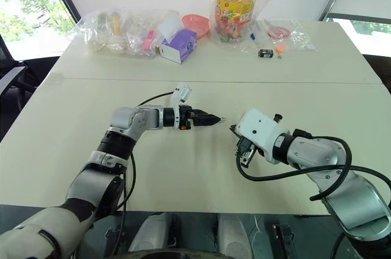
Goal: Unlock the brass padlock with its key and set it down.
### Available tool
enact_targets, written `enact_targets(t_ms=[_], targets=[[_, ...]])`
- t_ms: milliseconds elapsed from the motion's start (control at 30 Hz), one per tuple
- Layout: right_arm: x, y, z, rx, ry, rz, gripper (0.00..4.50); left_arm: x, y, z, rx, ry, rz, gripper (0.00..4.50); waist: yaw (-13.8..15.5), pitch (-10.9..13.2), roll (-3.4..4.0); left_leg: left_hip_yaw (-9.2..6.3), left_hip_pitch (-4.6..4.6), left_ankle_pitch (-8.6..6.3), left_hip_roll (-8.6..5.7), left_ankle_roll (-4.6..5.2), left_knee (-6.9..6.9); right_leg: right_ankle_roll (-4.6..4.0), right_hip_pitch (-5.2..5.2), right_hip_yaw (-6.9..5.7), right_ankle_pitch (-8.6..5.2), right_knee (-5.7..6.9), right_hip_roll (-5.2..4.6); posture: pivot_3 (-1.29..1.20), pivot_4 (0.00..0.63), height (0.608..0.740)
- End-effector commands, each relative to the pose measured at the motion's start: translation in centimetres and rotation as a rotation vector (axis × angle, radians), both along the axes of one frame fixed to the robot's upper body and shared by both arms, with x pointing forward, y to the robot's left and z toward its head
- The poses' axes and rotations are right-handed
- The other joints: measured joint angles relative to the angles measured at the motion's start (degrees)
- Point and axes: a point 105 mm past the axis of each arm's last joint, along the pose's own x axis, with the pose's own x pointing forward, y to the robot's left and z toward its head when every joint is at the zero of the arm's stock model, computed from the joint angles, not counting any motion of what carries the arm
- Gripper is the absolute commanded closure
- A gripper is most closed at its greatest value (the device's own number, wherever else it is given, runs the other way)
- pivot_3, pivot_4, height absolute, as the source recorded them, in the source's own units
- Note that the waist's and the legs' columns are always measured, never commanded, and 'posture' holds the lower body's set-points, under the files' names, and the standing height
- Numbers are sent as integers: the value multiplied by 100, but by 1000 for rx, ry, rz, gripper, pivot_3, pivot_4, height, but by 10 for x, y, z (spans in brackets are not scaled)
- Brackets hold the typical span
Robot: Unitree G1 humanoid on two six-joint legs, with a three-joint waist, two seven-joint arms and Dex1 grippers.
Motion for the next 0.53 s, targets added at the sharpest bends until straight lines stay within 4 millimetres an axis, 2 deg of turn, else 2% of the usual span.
enact_targets(t_ms=[33,267,533], targets=[[-3,2,9,-17,-54,18,4500,-2,19,8,18,-51,-5,26,-34,0,0,0,1,0,5,0,-1,0,0,0,0,1,1,0,150,740],[-5,-12,7,-67,-24,6,4500,-33,57,40,34,-268,-190,26,-68,0,1,-2,-1,2,10,-3,-2,0,0,-1,0,-1,-2,0,150,740],[-5,-23,12,-95,-31,-4,4500,-51,72,52,94,-364,-295,26,25,0,1,0,-2,0,5,0,0,0,2,0,0,-5,-4,0,150,740]])
